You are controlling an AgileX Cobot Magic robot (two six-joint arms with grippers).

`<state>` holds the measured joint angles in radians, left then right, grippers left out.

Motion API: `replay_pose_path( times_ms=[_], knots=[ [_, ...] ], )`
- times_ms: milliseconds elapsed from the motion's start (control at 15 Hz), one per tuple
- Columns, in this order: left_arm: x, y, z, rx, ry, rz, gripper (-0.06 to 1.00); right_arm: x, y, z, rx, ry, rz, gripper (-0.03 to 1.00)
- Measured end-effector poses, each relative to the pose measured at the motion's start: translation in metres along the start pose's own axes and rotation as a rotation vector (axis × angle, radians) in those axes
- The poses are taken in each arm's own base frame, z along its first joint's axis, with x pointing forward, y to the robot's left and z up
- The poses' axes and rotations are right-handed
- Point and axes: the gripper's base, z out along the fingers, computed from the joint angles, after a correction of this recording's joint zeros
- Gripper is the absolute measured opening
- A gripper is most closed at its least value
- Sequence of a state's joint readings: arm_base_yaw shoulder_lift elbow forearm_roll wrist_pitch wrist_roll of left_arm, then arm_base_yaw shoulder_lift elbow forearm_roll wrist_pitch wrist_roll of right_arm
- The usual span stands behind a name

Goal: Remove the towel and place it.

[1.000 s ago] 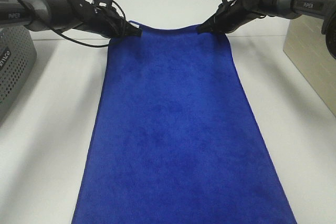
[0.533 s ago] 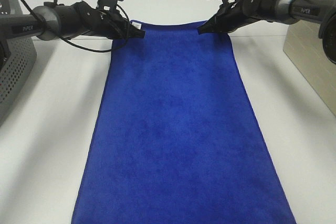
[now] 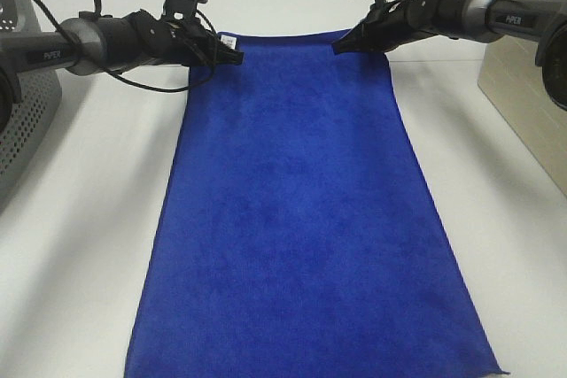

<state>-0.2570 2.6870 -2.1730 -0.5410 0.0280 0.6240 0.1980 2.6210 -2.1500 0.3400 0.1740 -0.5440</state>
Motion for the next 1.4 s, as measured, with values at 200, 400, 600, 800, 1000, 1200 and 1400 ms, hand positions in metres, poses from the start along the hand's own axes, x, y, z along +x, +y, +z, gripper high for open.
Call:
replay_pose_path(
  times_ms=[200,400,600,800,1000,1200,1400],
  knots=[
    [0.001,0.0,0.0,-0.002,0.0,0.002,0.0,0.008,0.001,0.006,0.005,0.004,0.001,0.0],
    [0.0,0.0,0.0,-0.008,-0.012,0.017,0.0,0.017,0.002,0.012,0.002,0.018,0.008,0.0],
    [0.002,-0.001,0.002,-0.013,-0.016,0.024,0.0,0.018,0.002,0.015,0.01,0.004,0.02,0.0],
    [0.015,-0.001,0.007,-0.014,0.003,0.027,0.0,0.025,0.002,0.019,0.011,0.012,0.023,0.0],
    [0.023,-0.002,0.011,-0.02,0.01,0.028,0.02,0.026,0.003,0.02,0.012,0.012,0.023,0.0],
    [0.021,0.001,0.011,-0.052,-0.035,0.04,0.26,0.026,0.003,0.02,0.012,0.012,0.023,0.16],
    [0.015,0.004,0.011,-0.094,-0.1,0.08,0.44,0.026,0.002,0.02,0.013,0.012,0.023,0.47]
  ],
)
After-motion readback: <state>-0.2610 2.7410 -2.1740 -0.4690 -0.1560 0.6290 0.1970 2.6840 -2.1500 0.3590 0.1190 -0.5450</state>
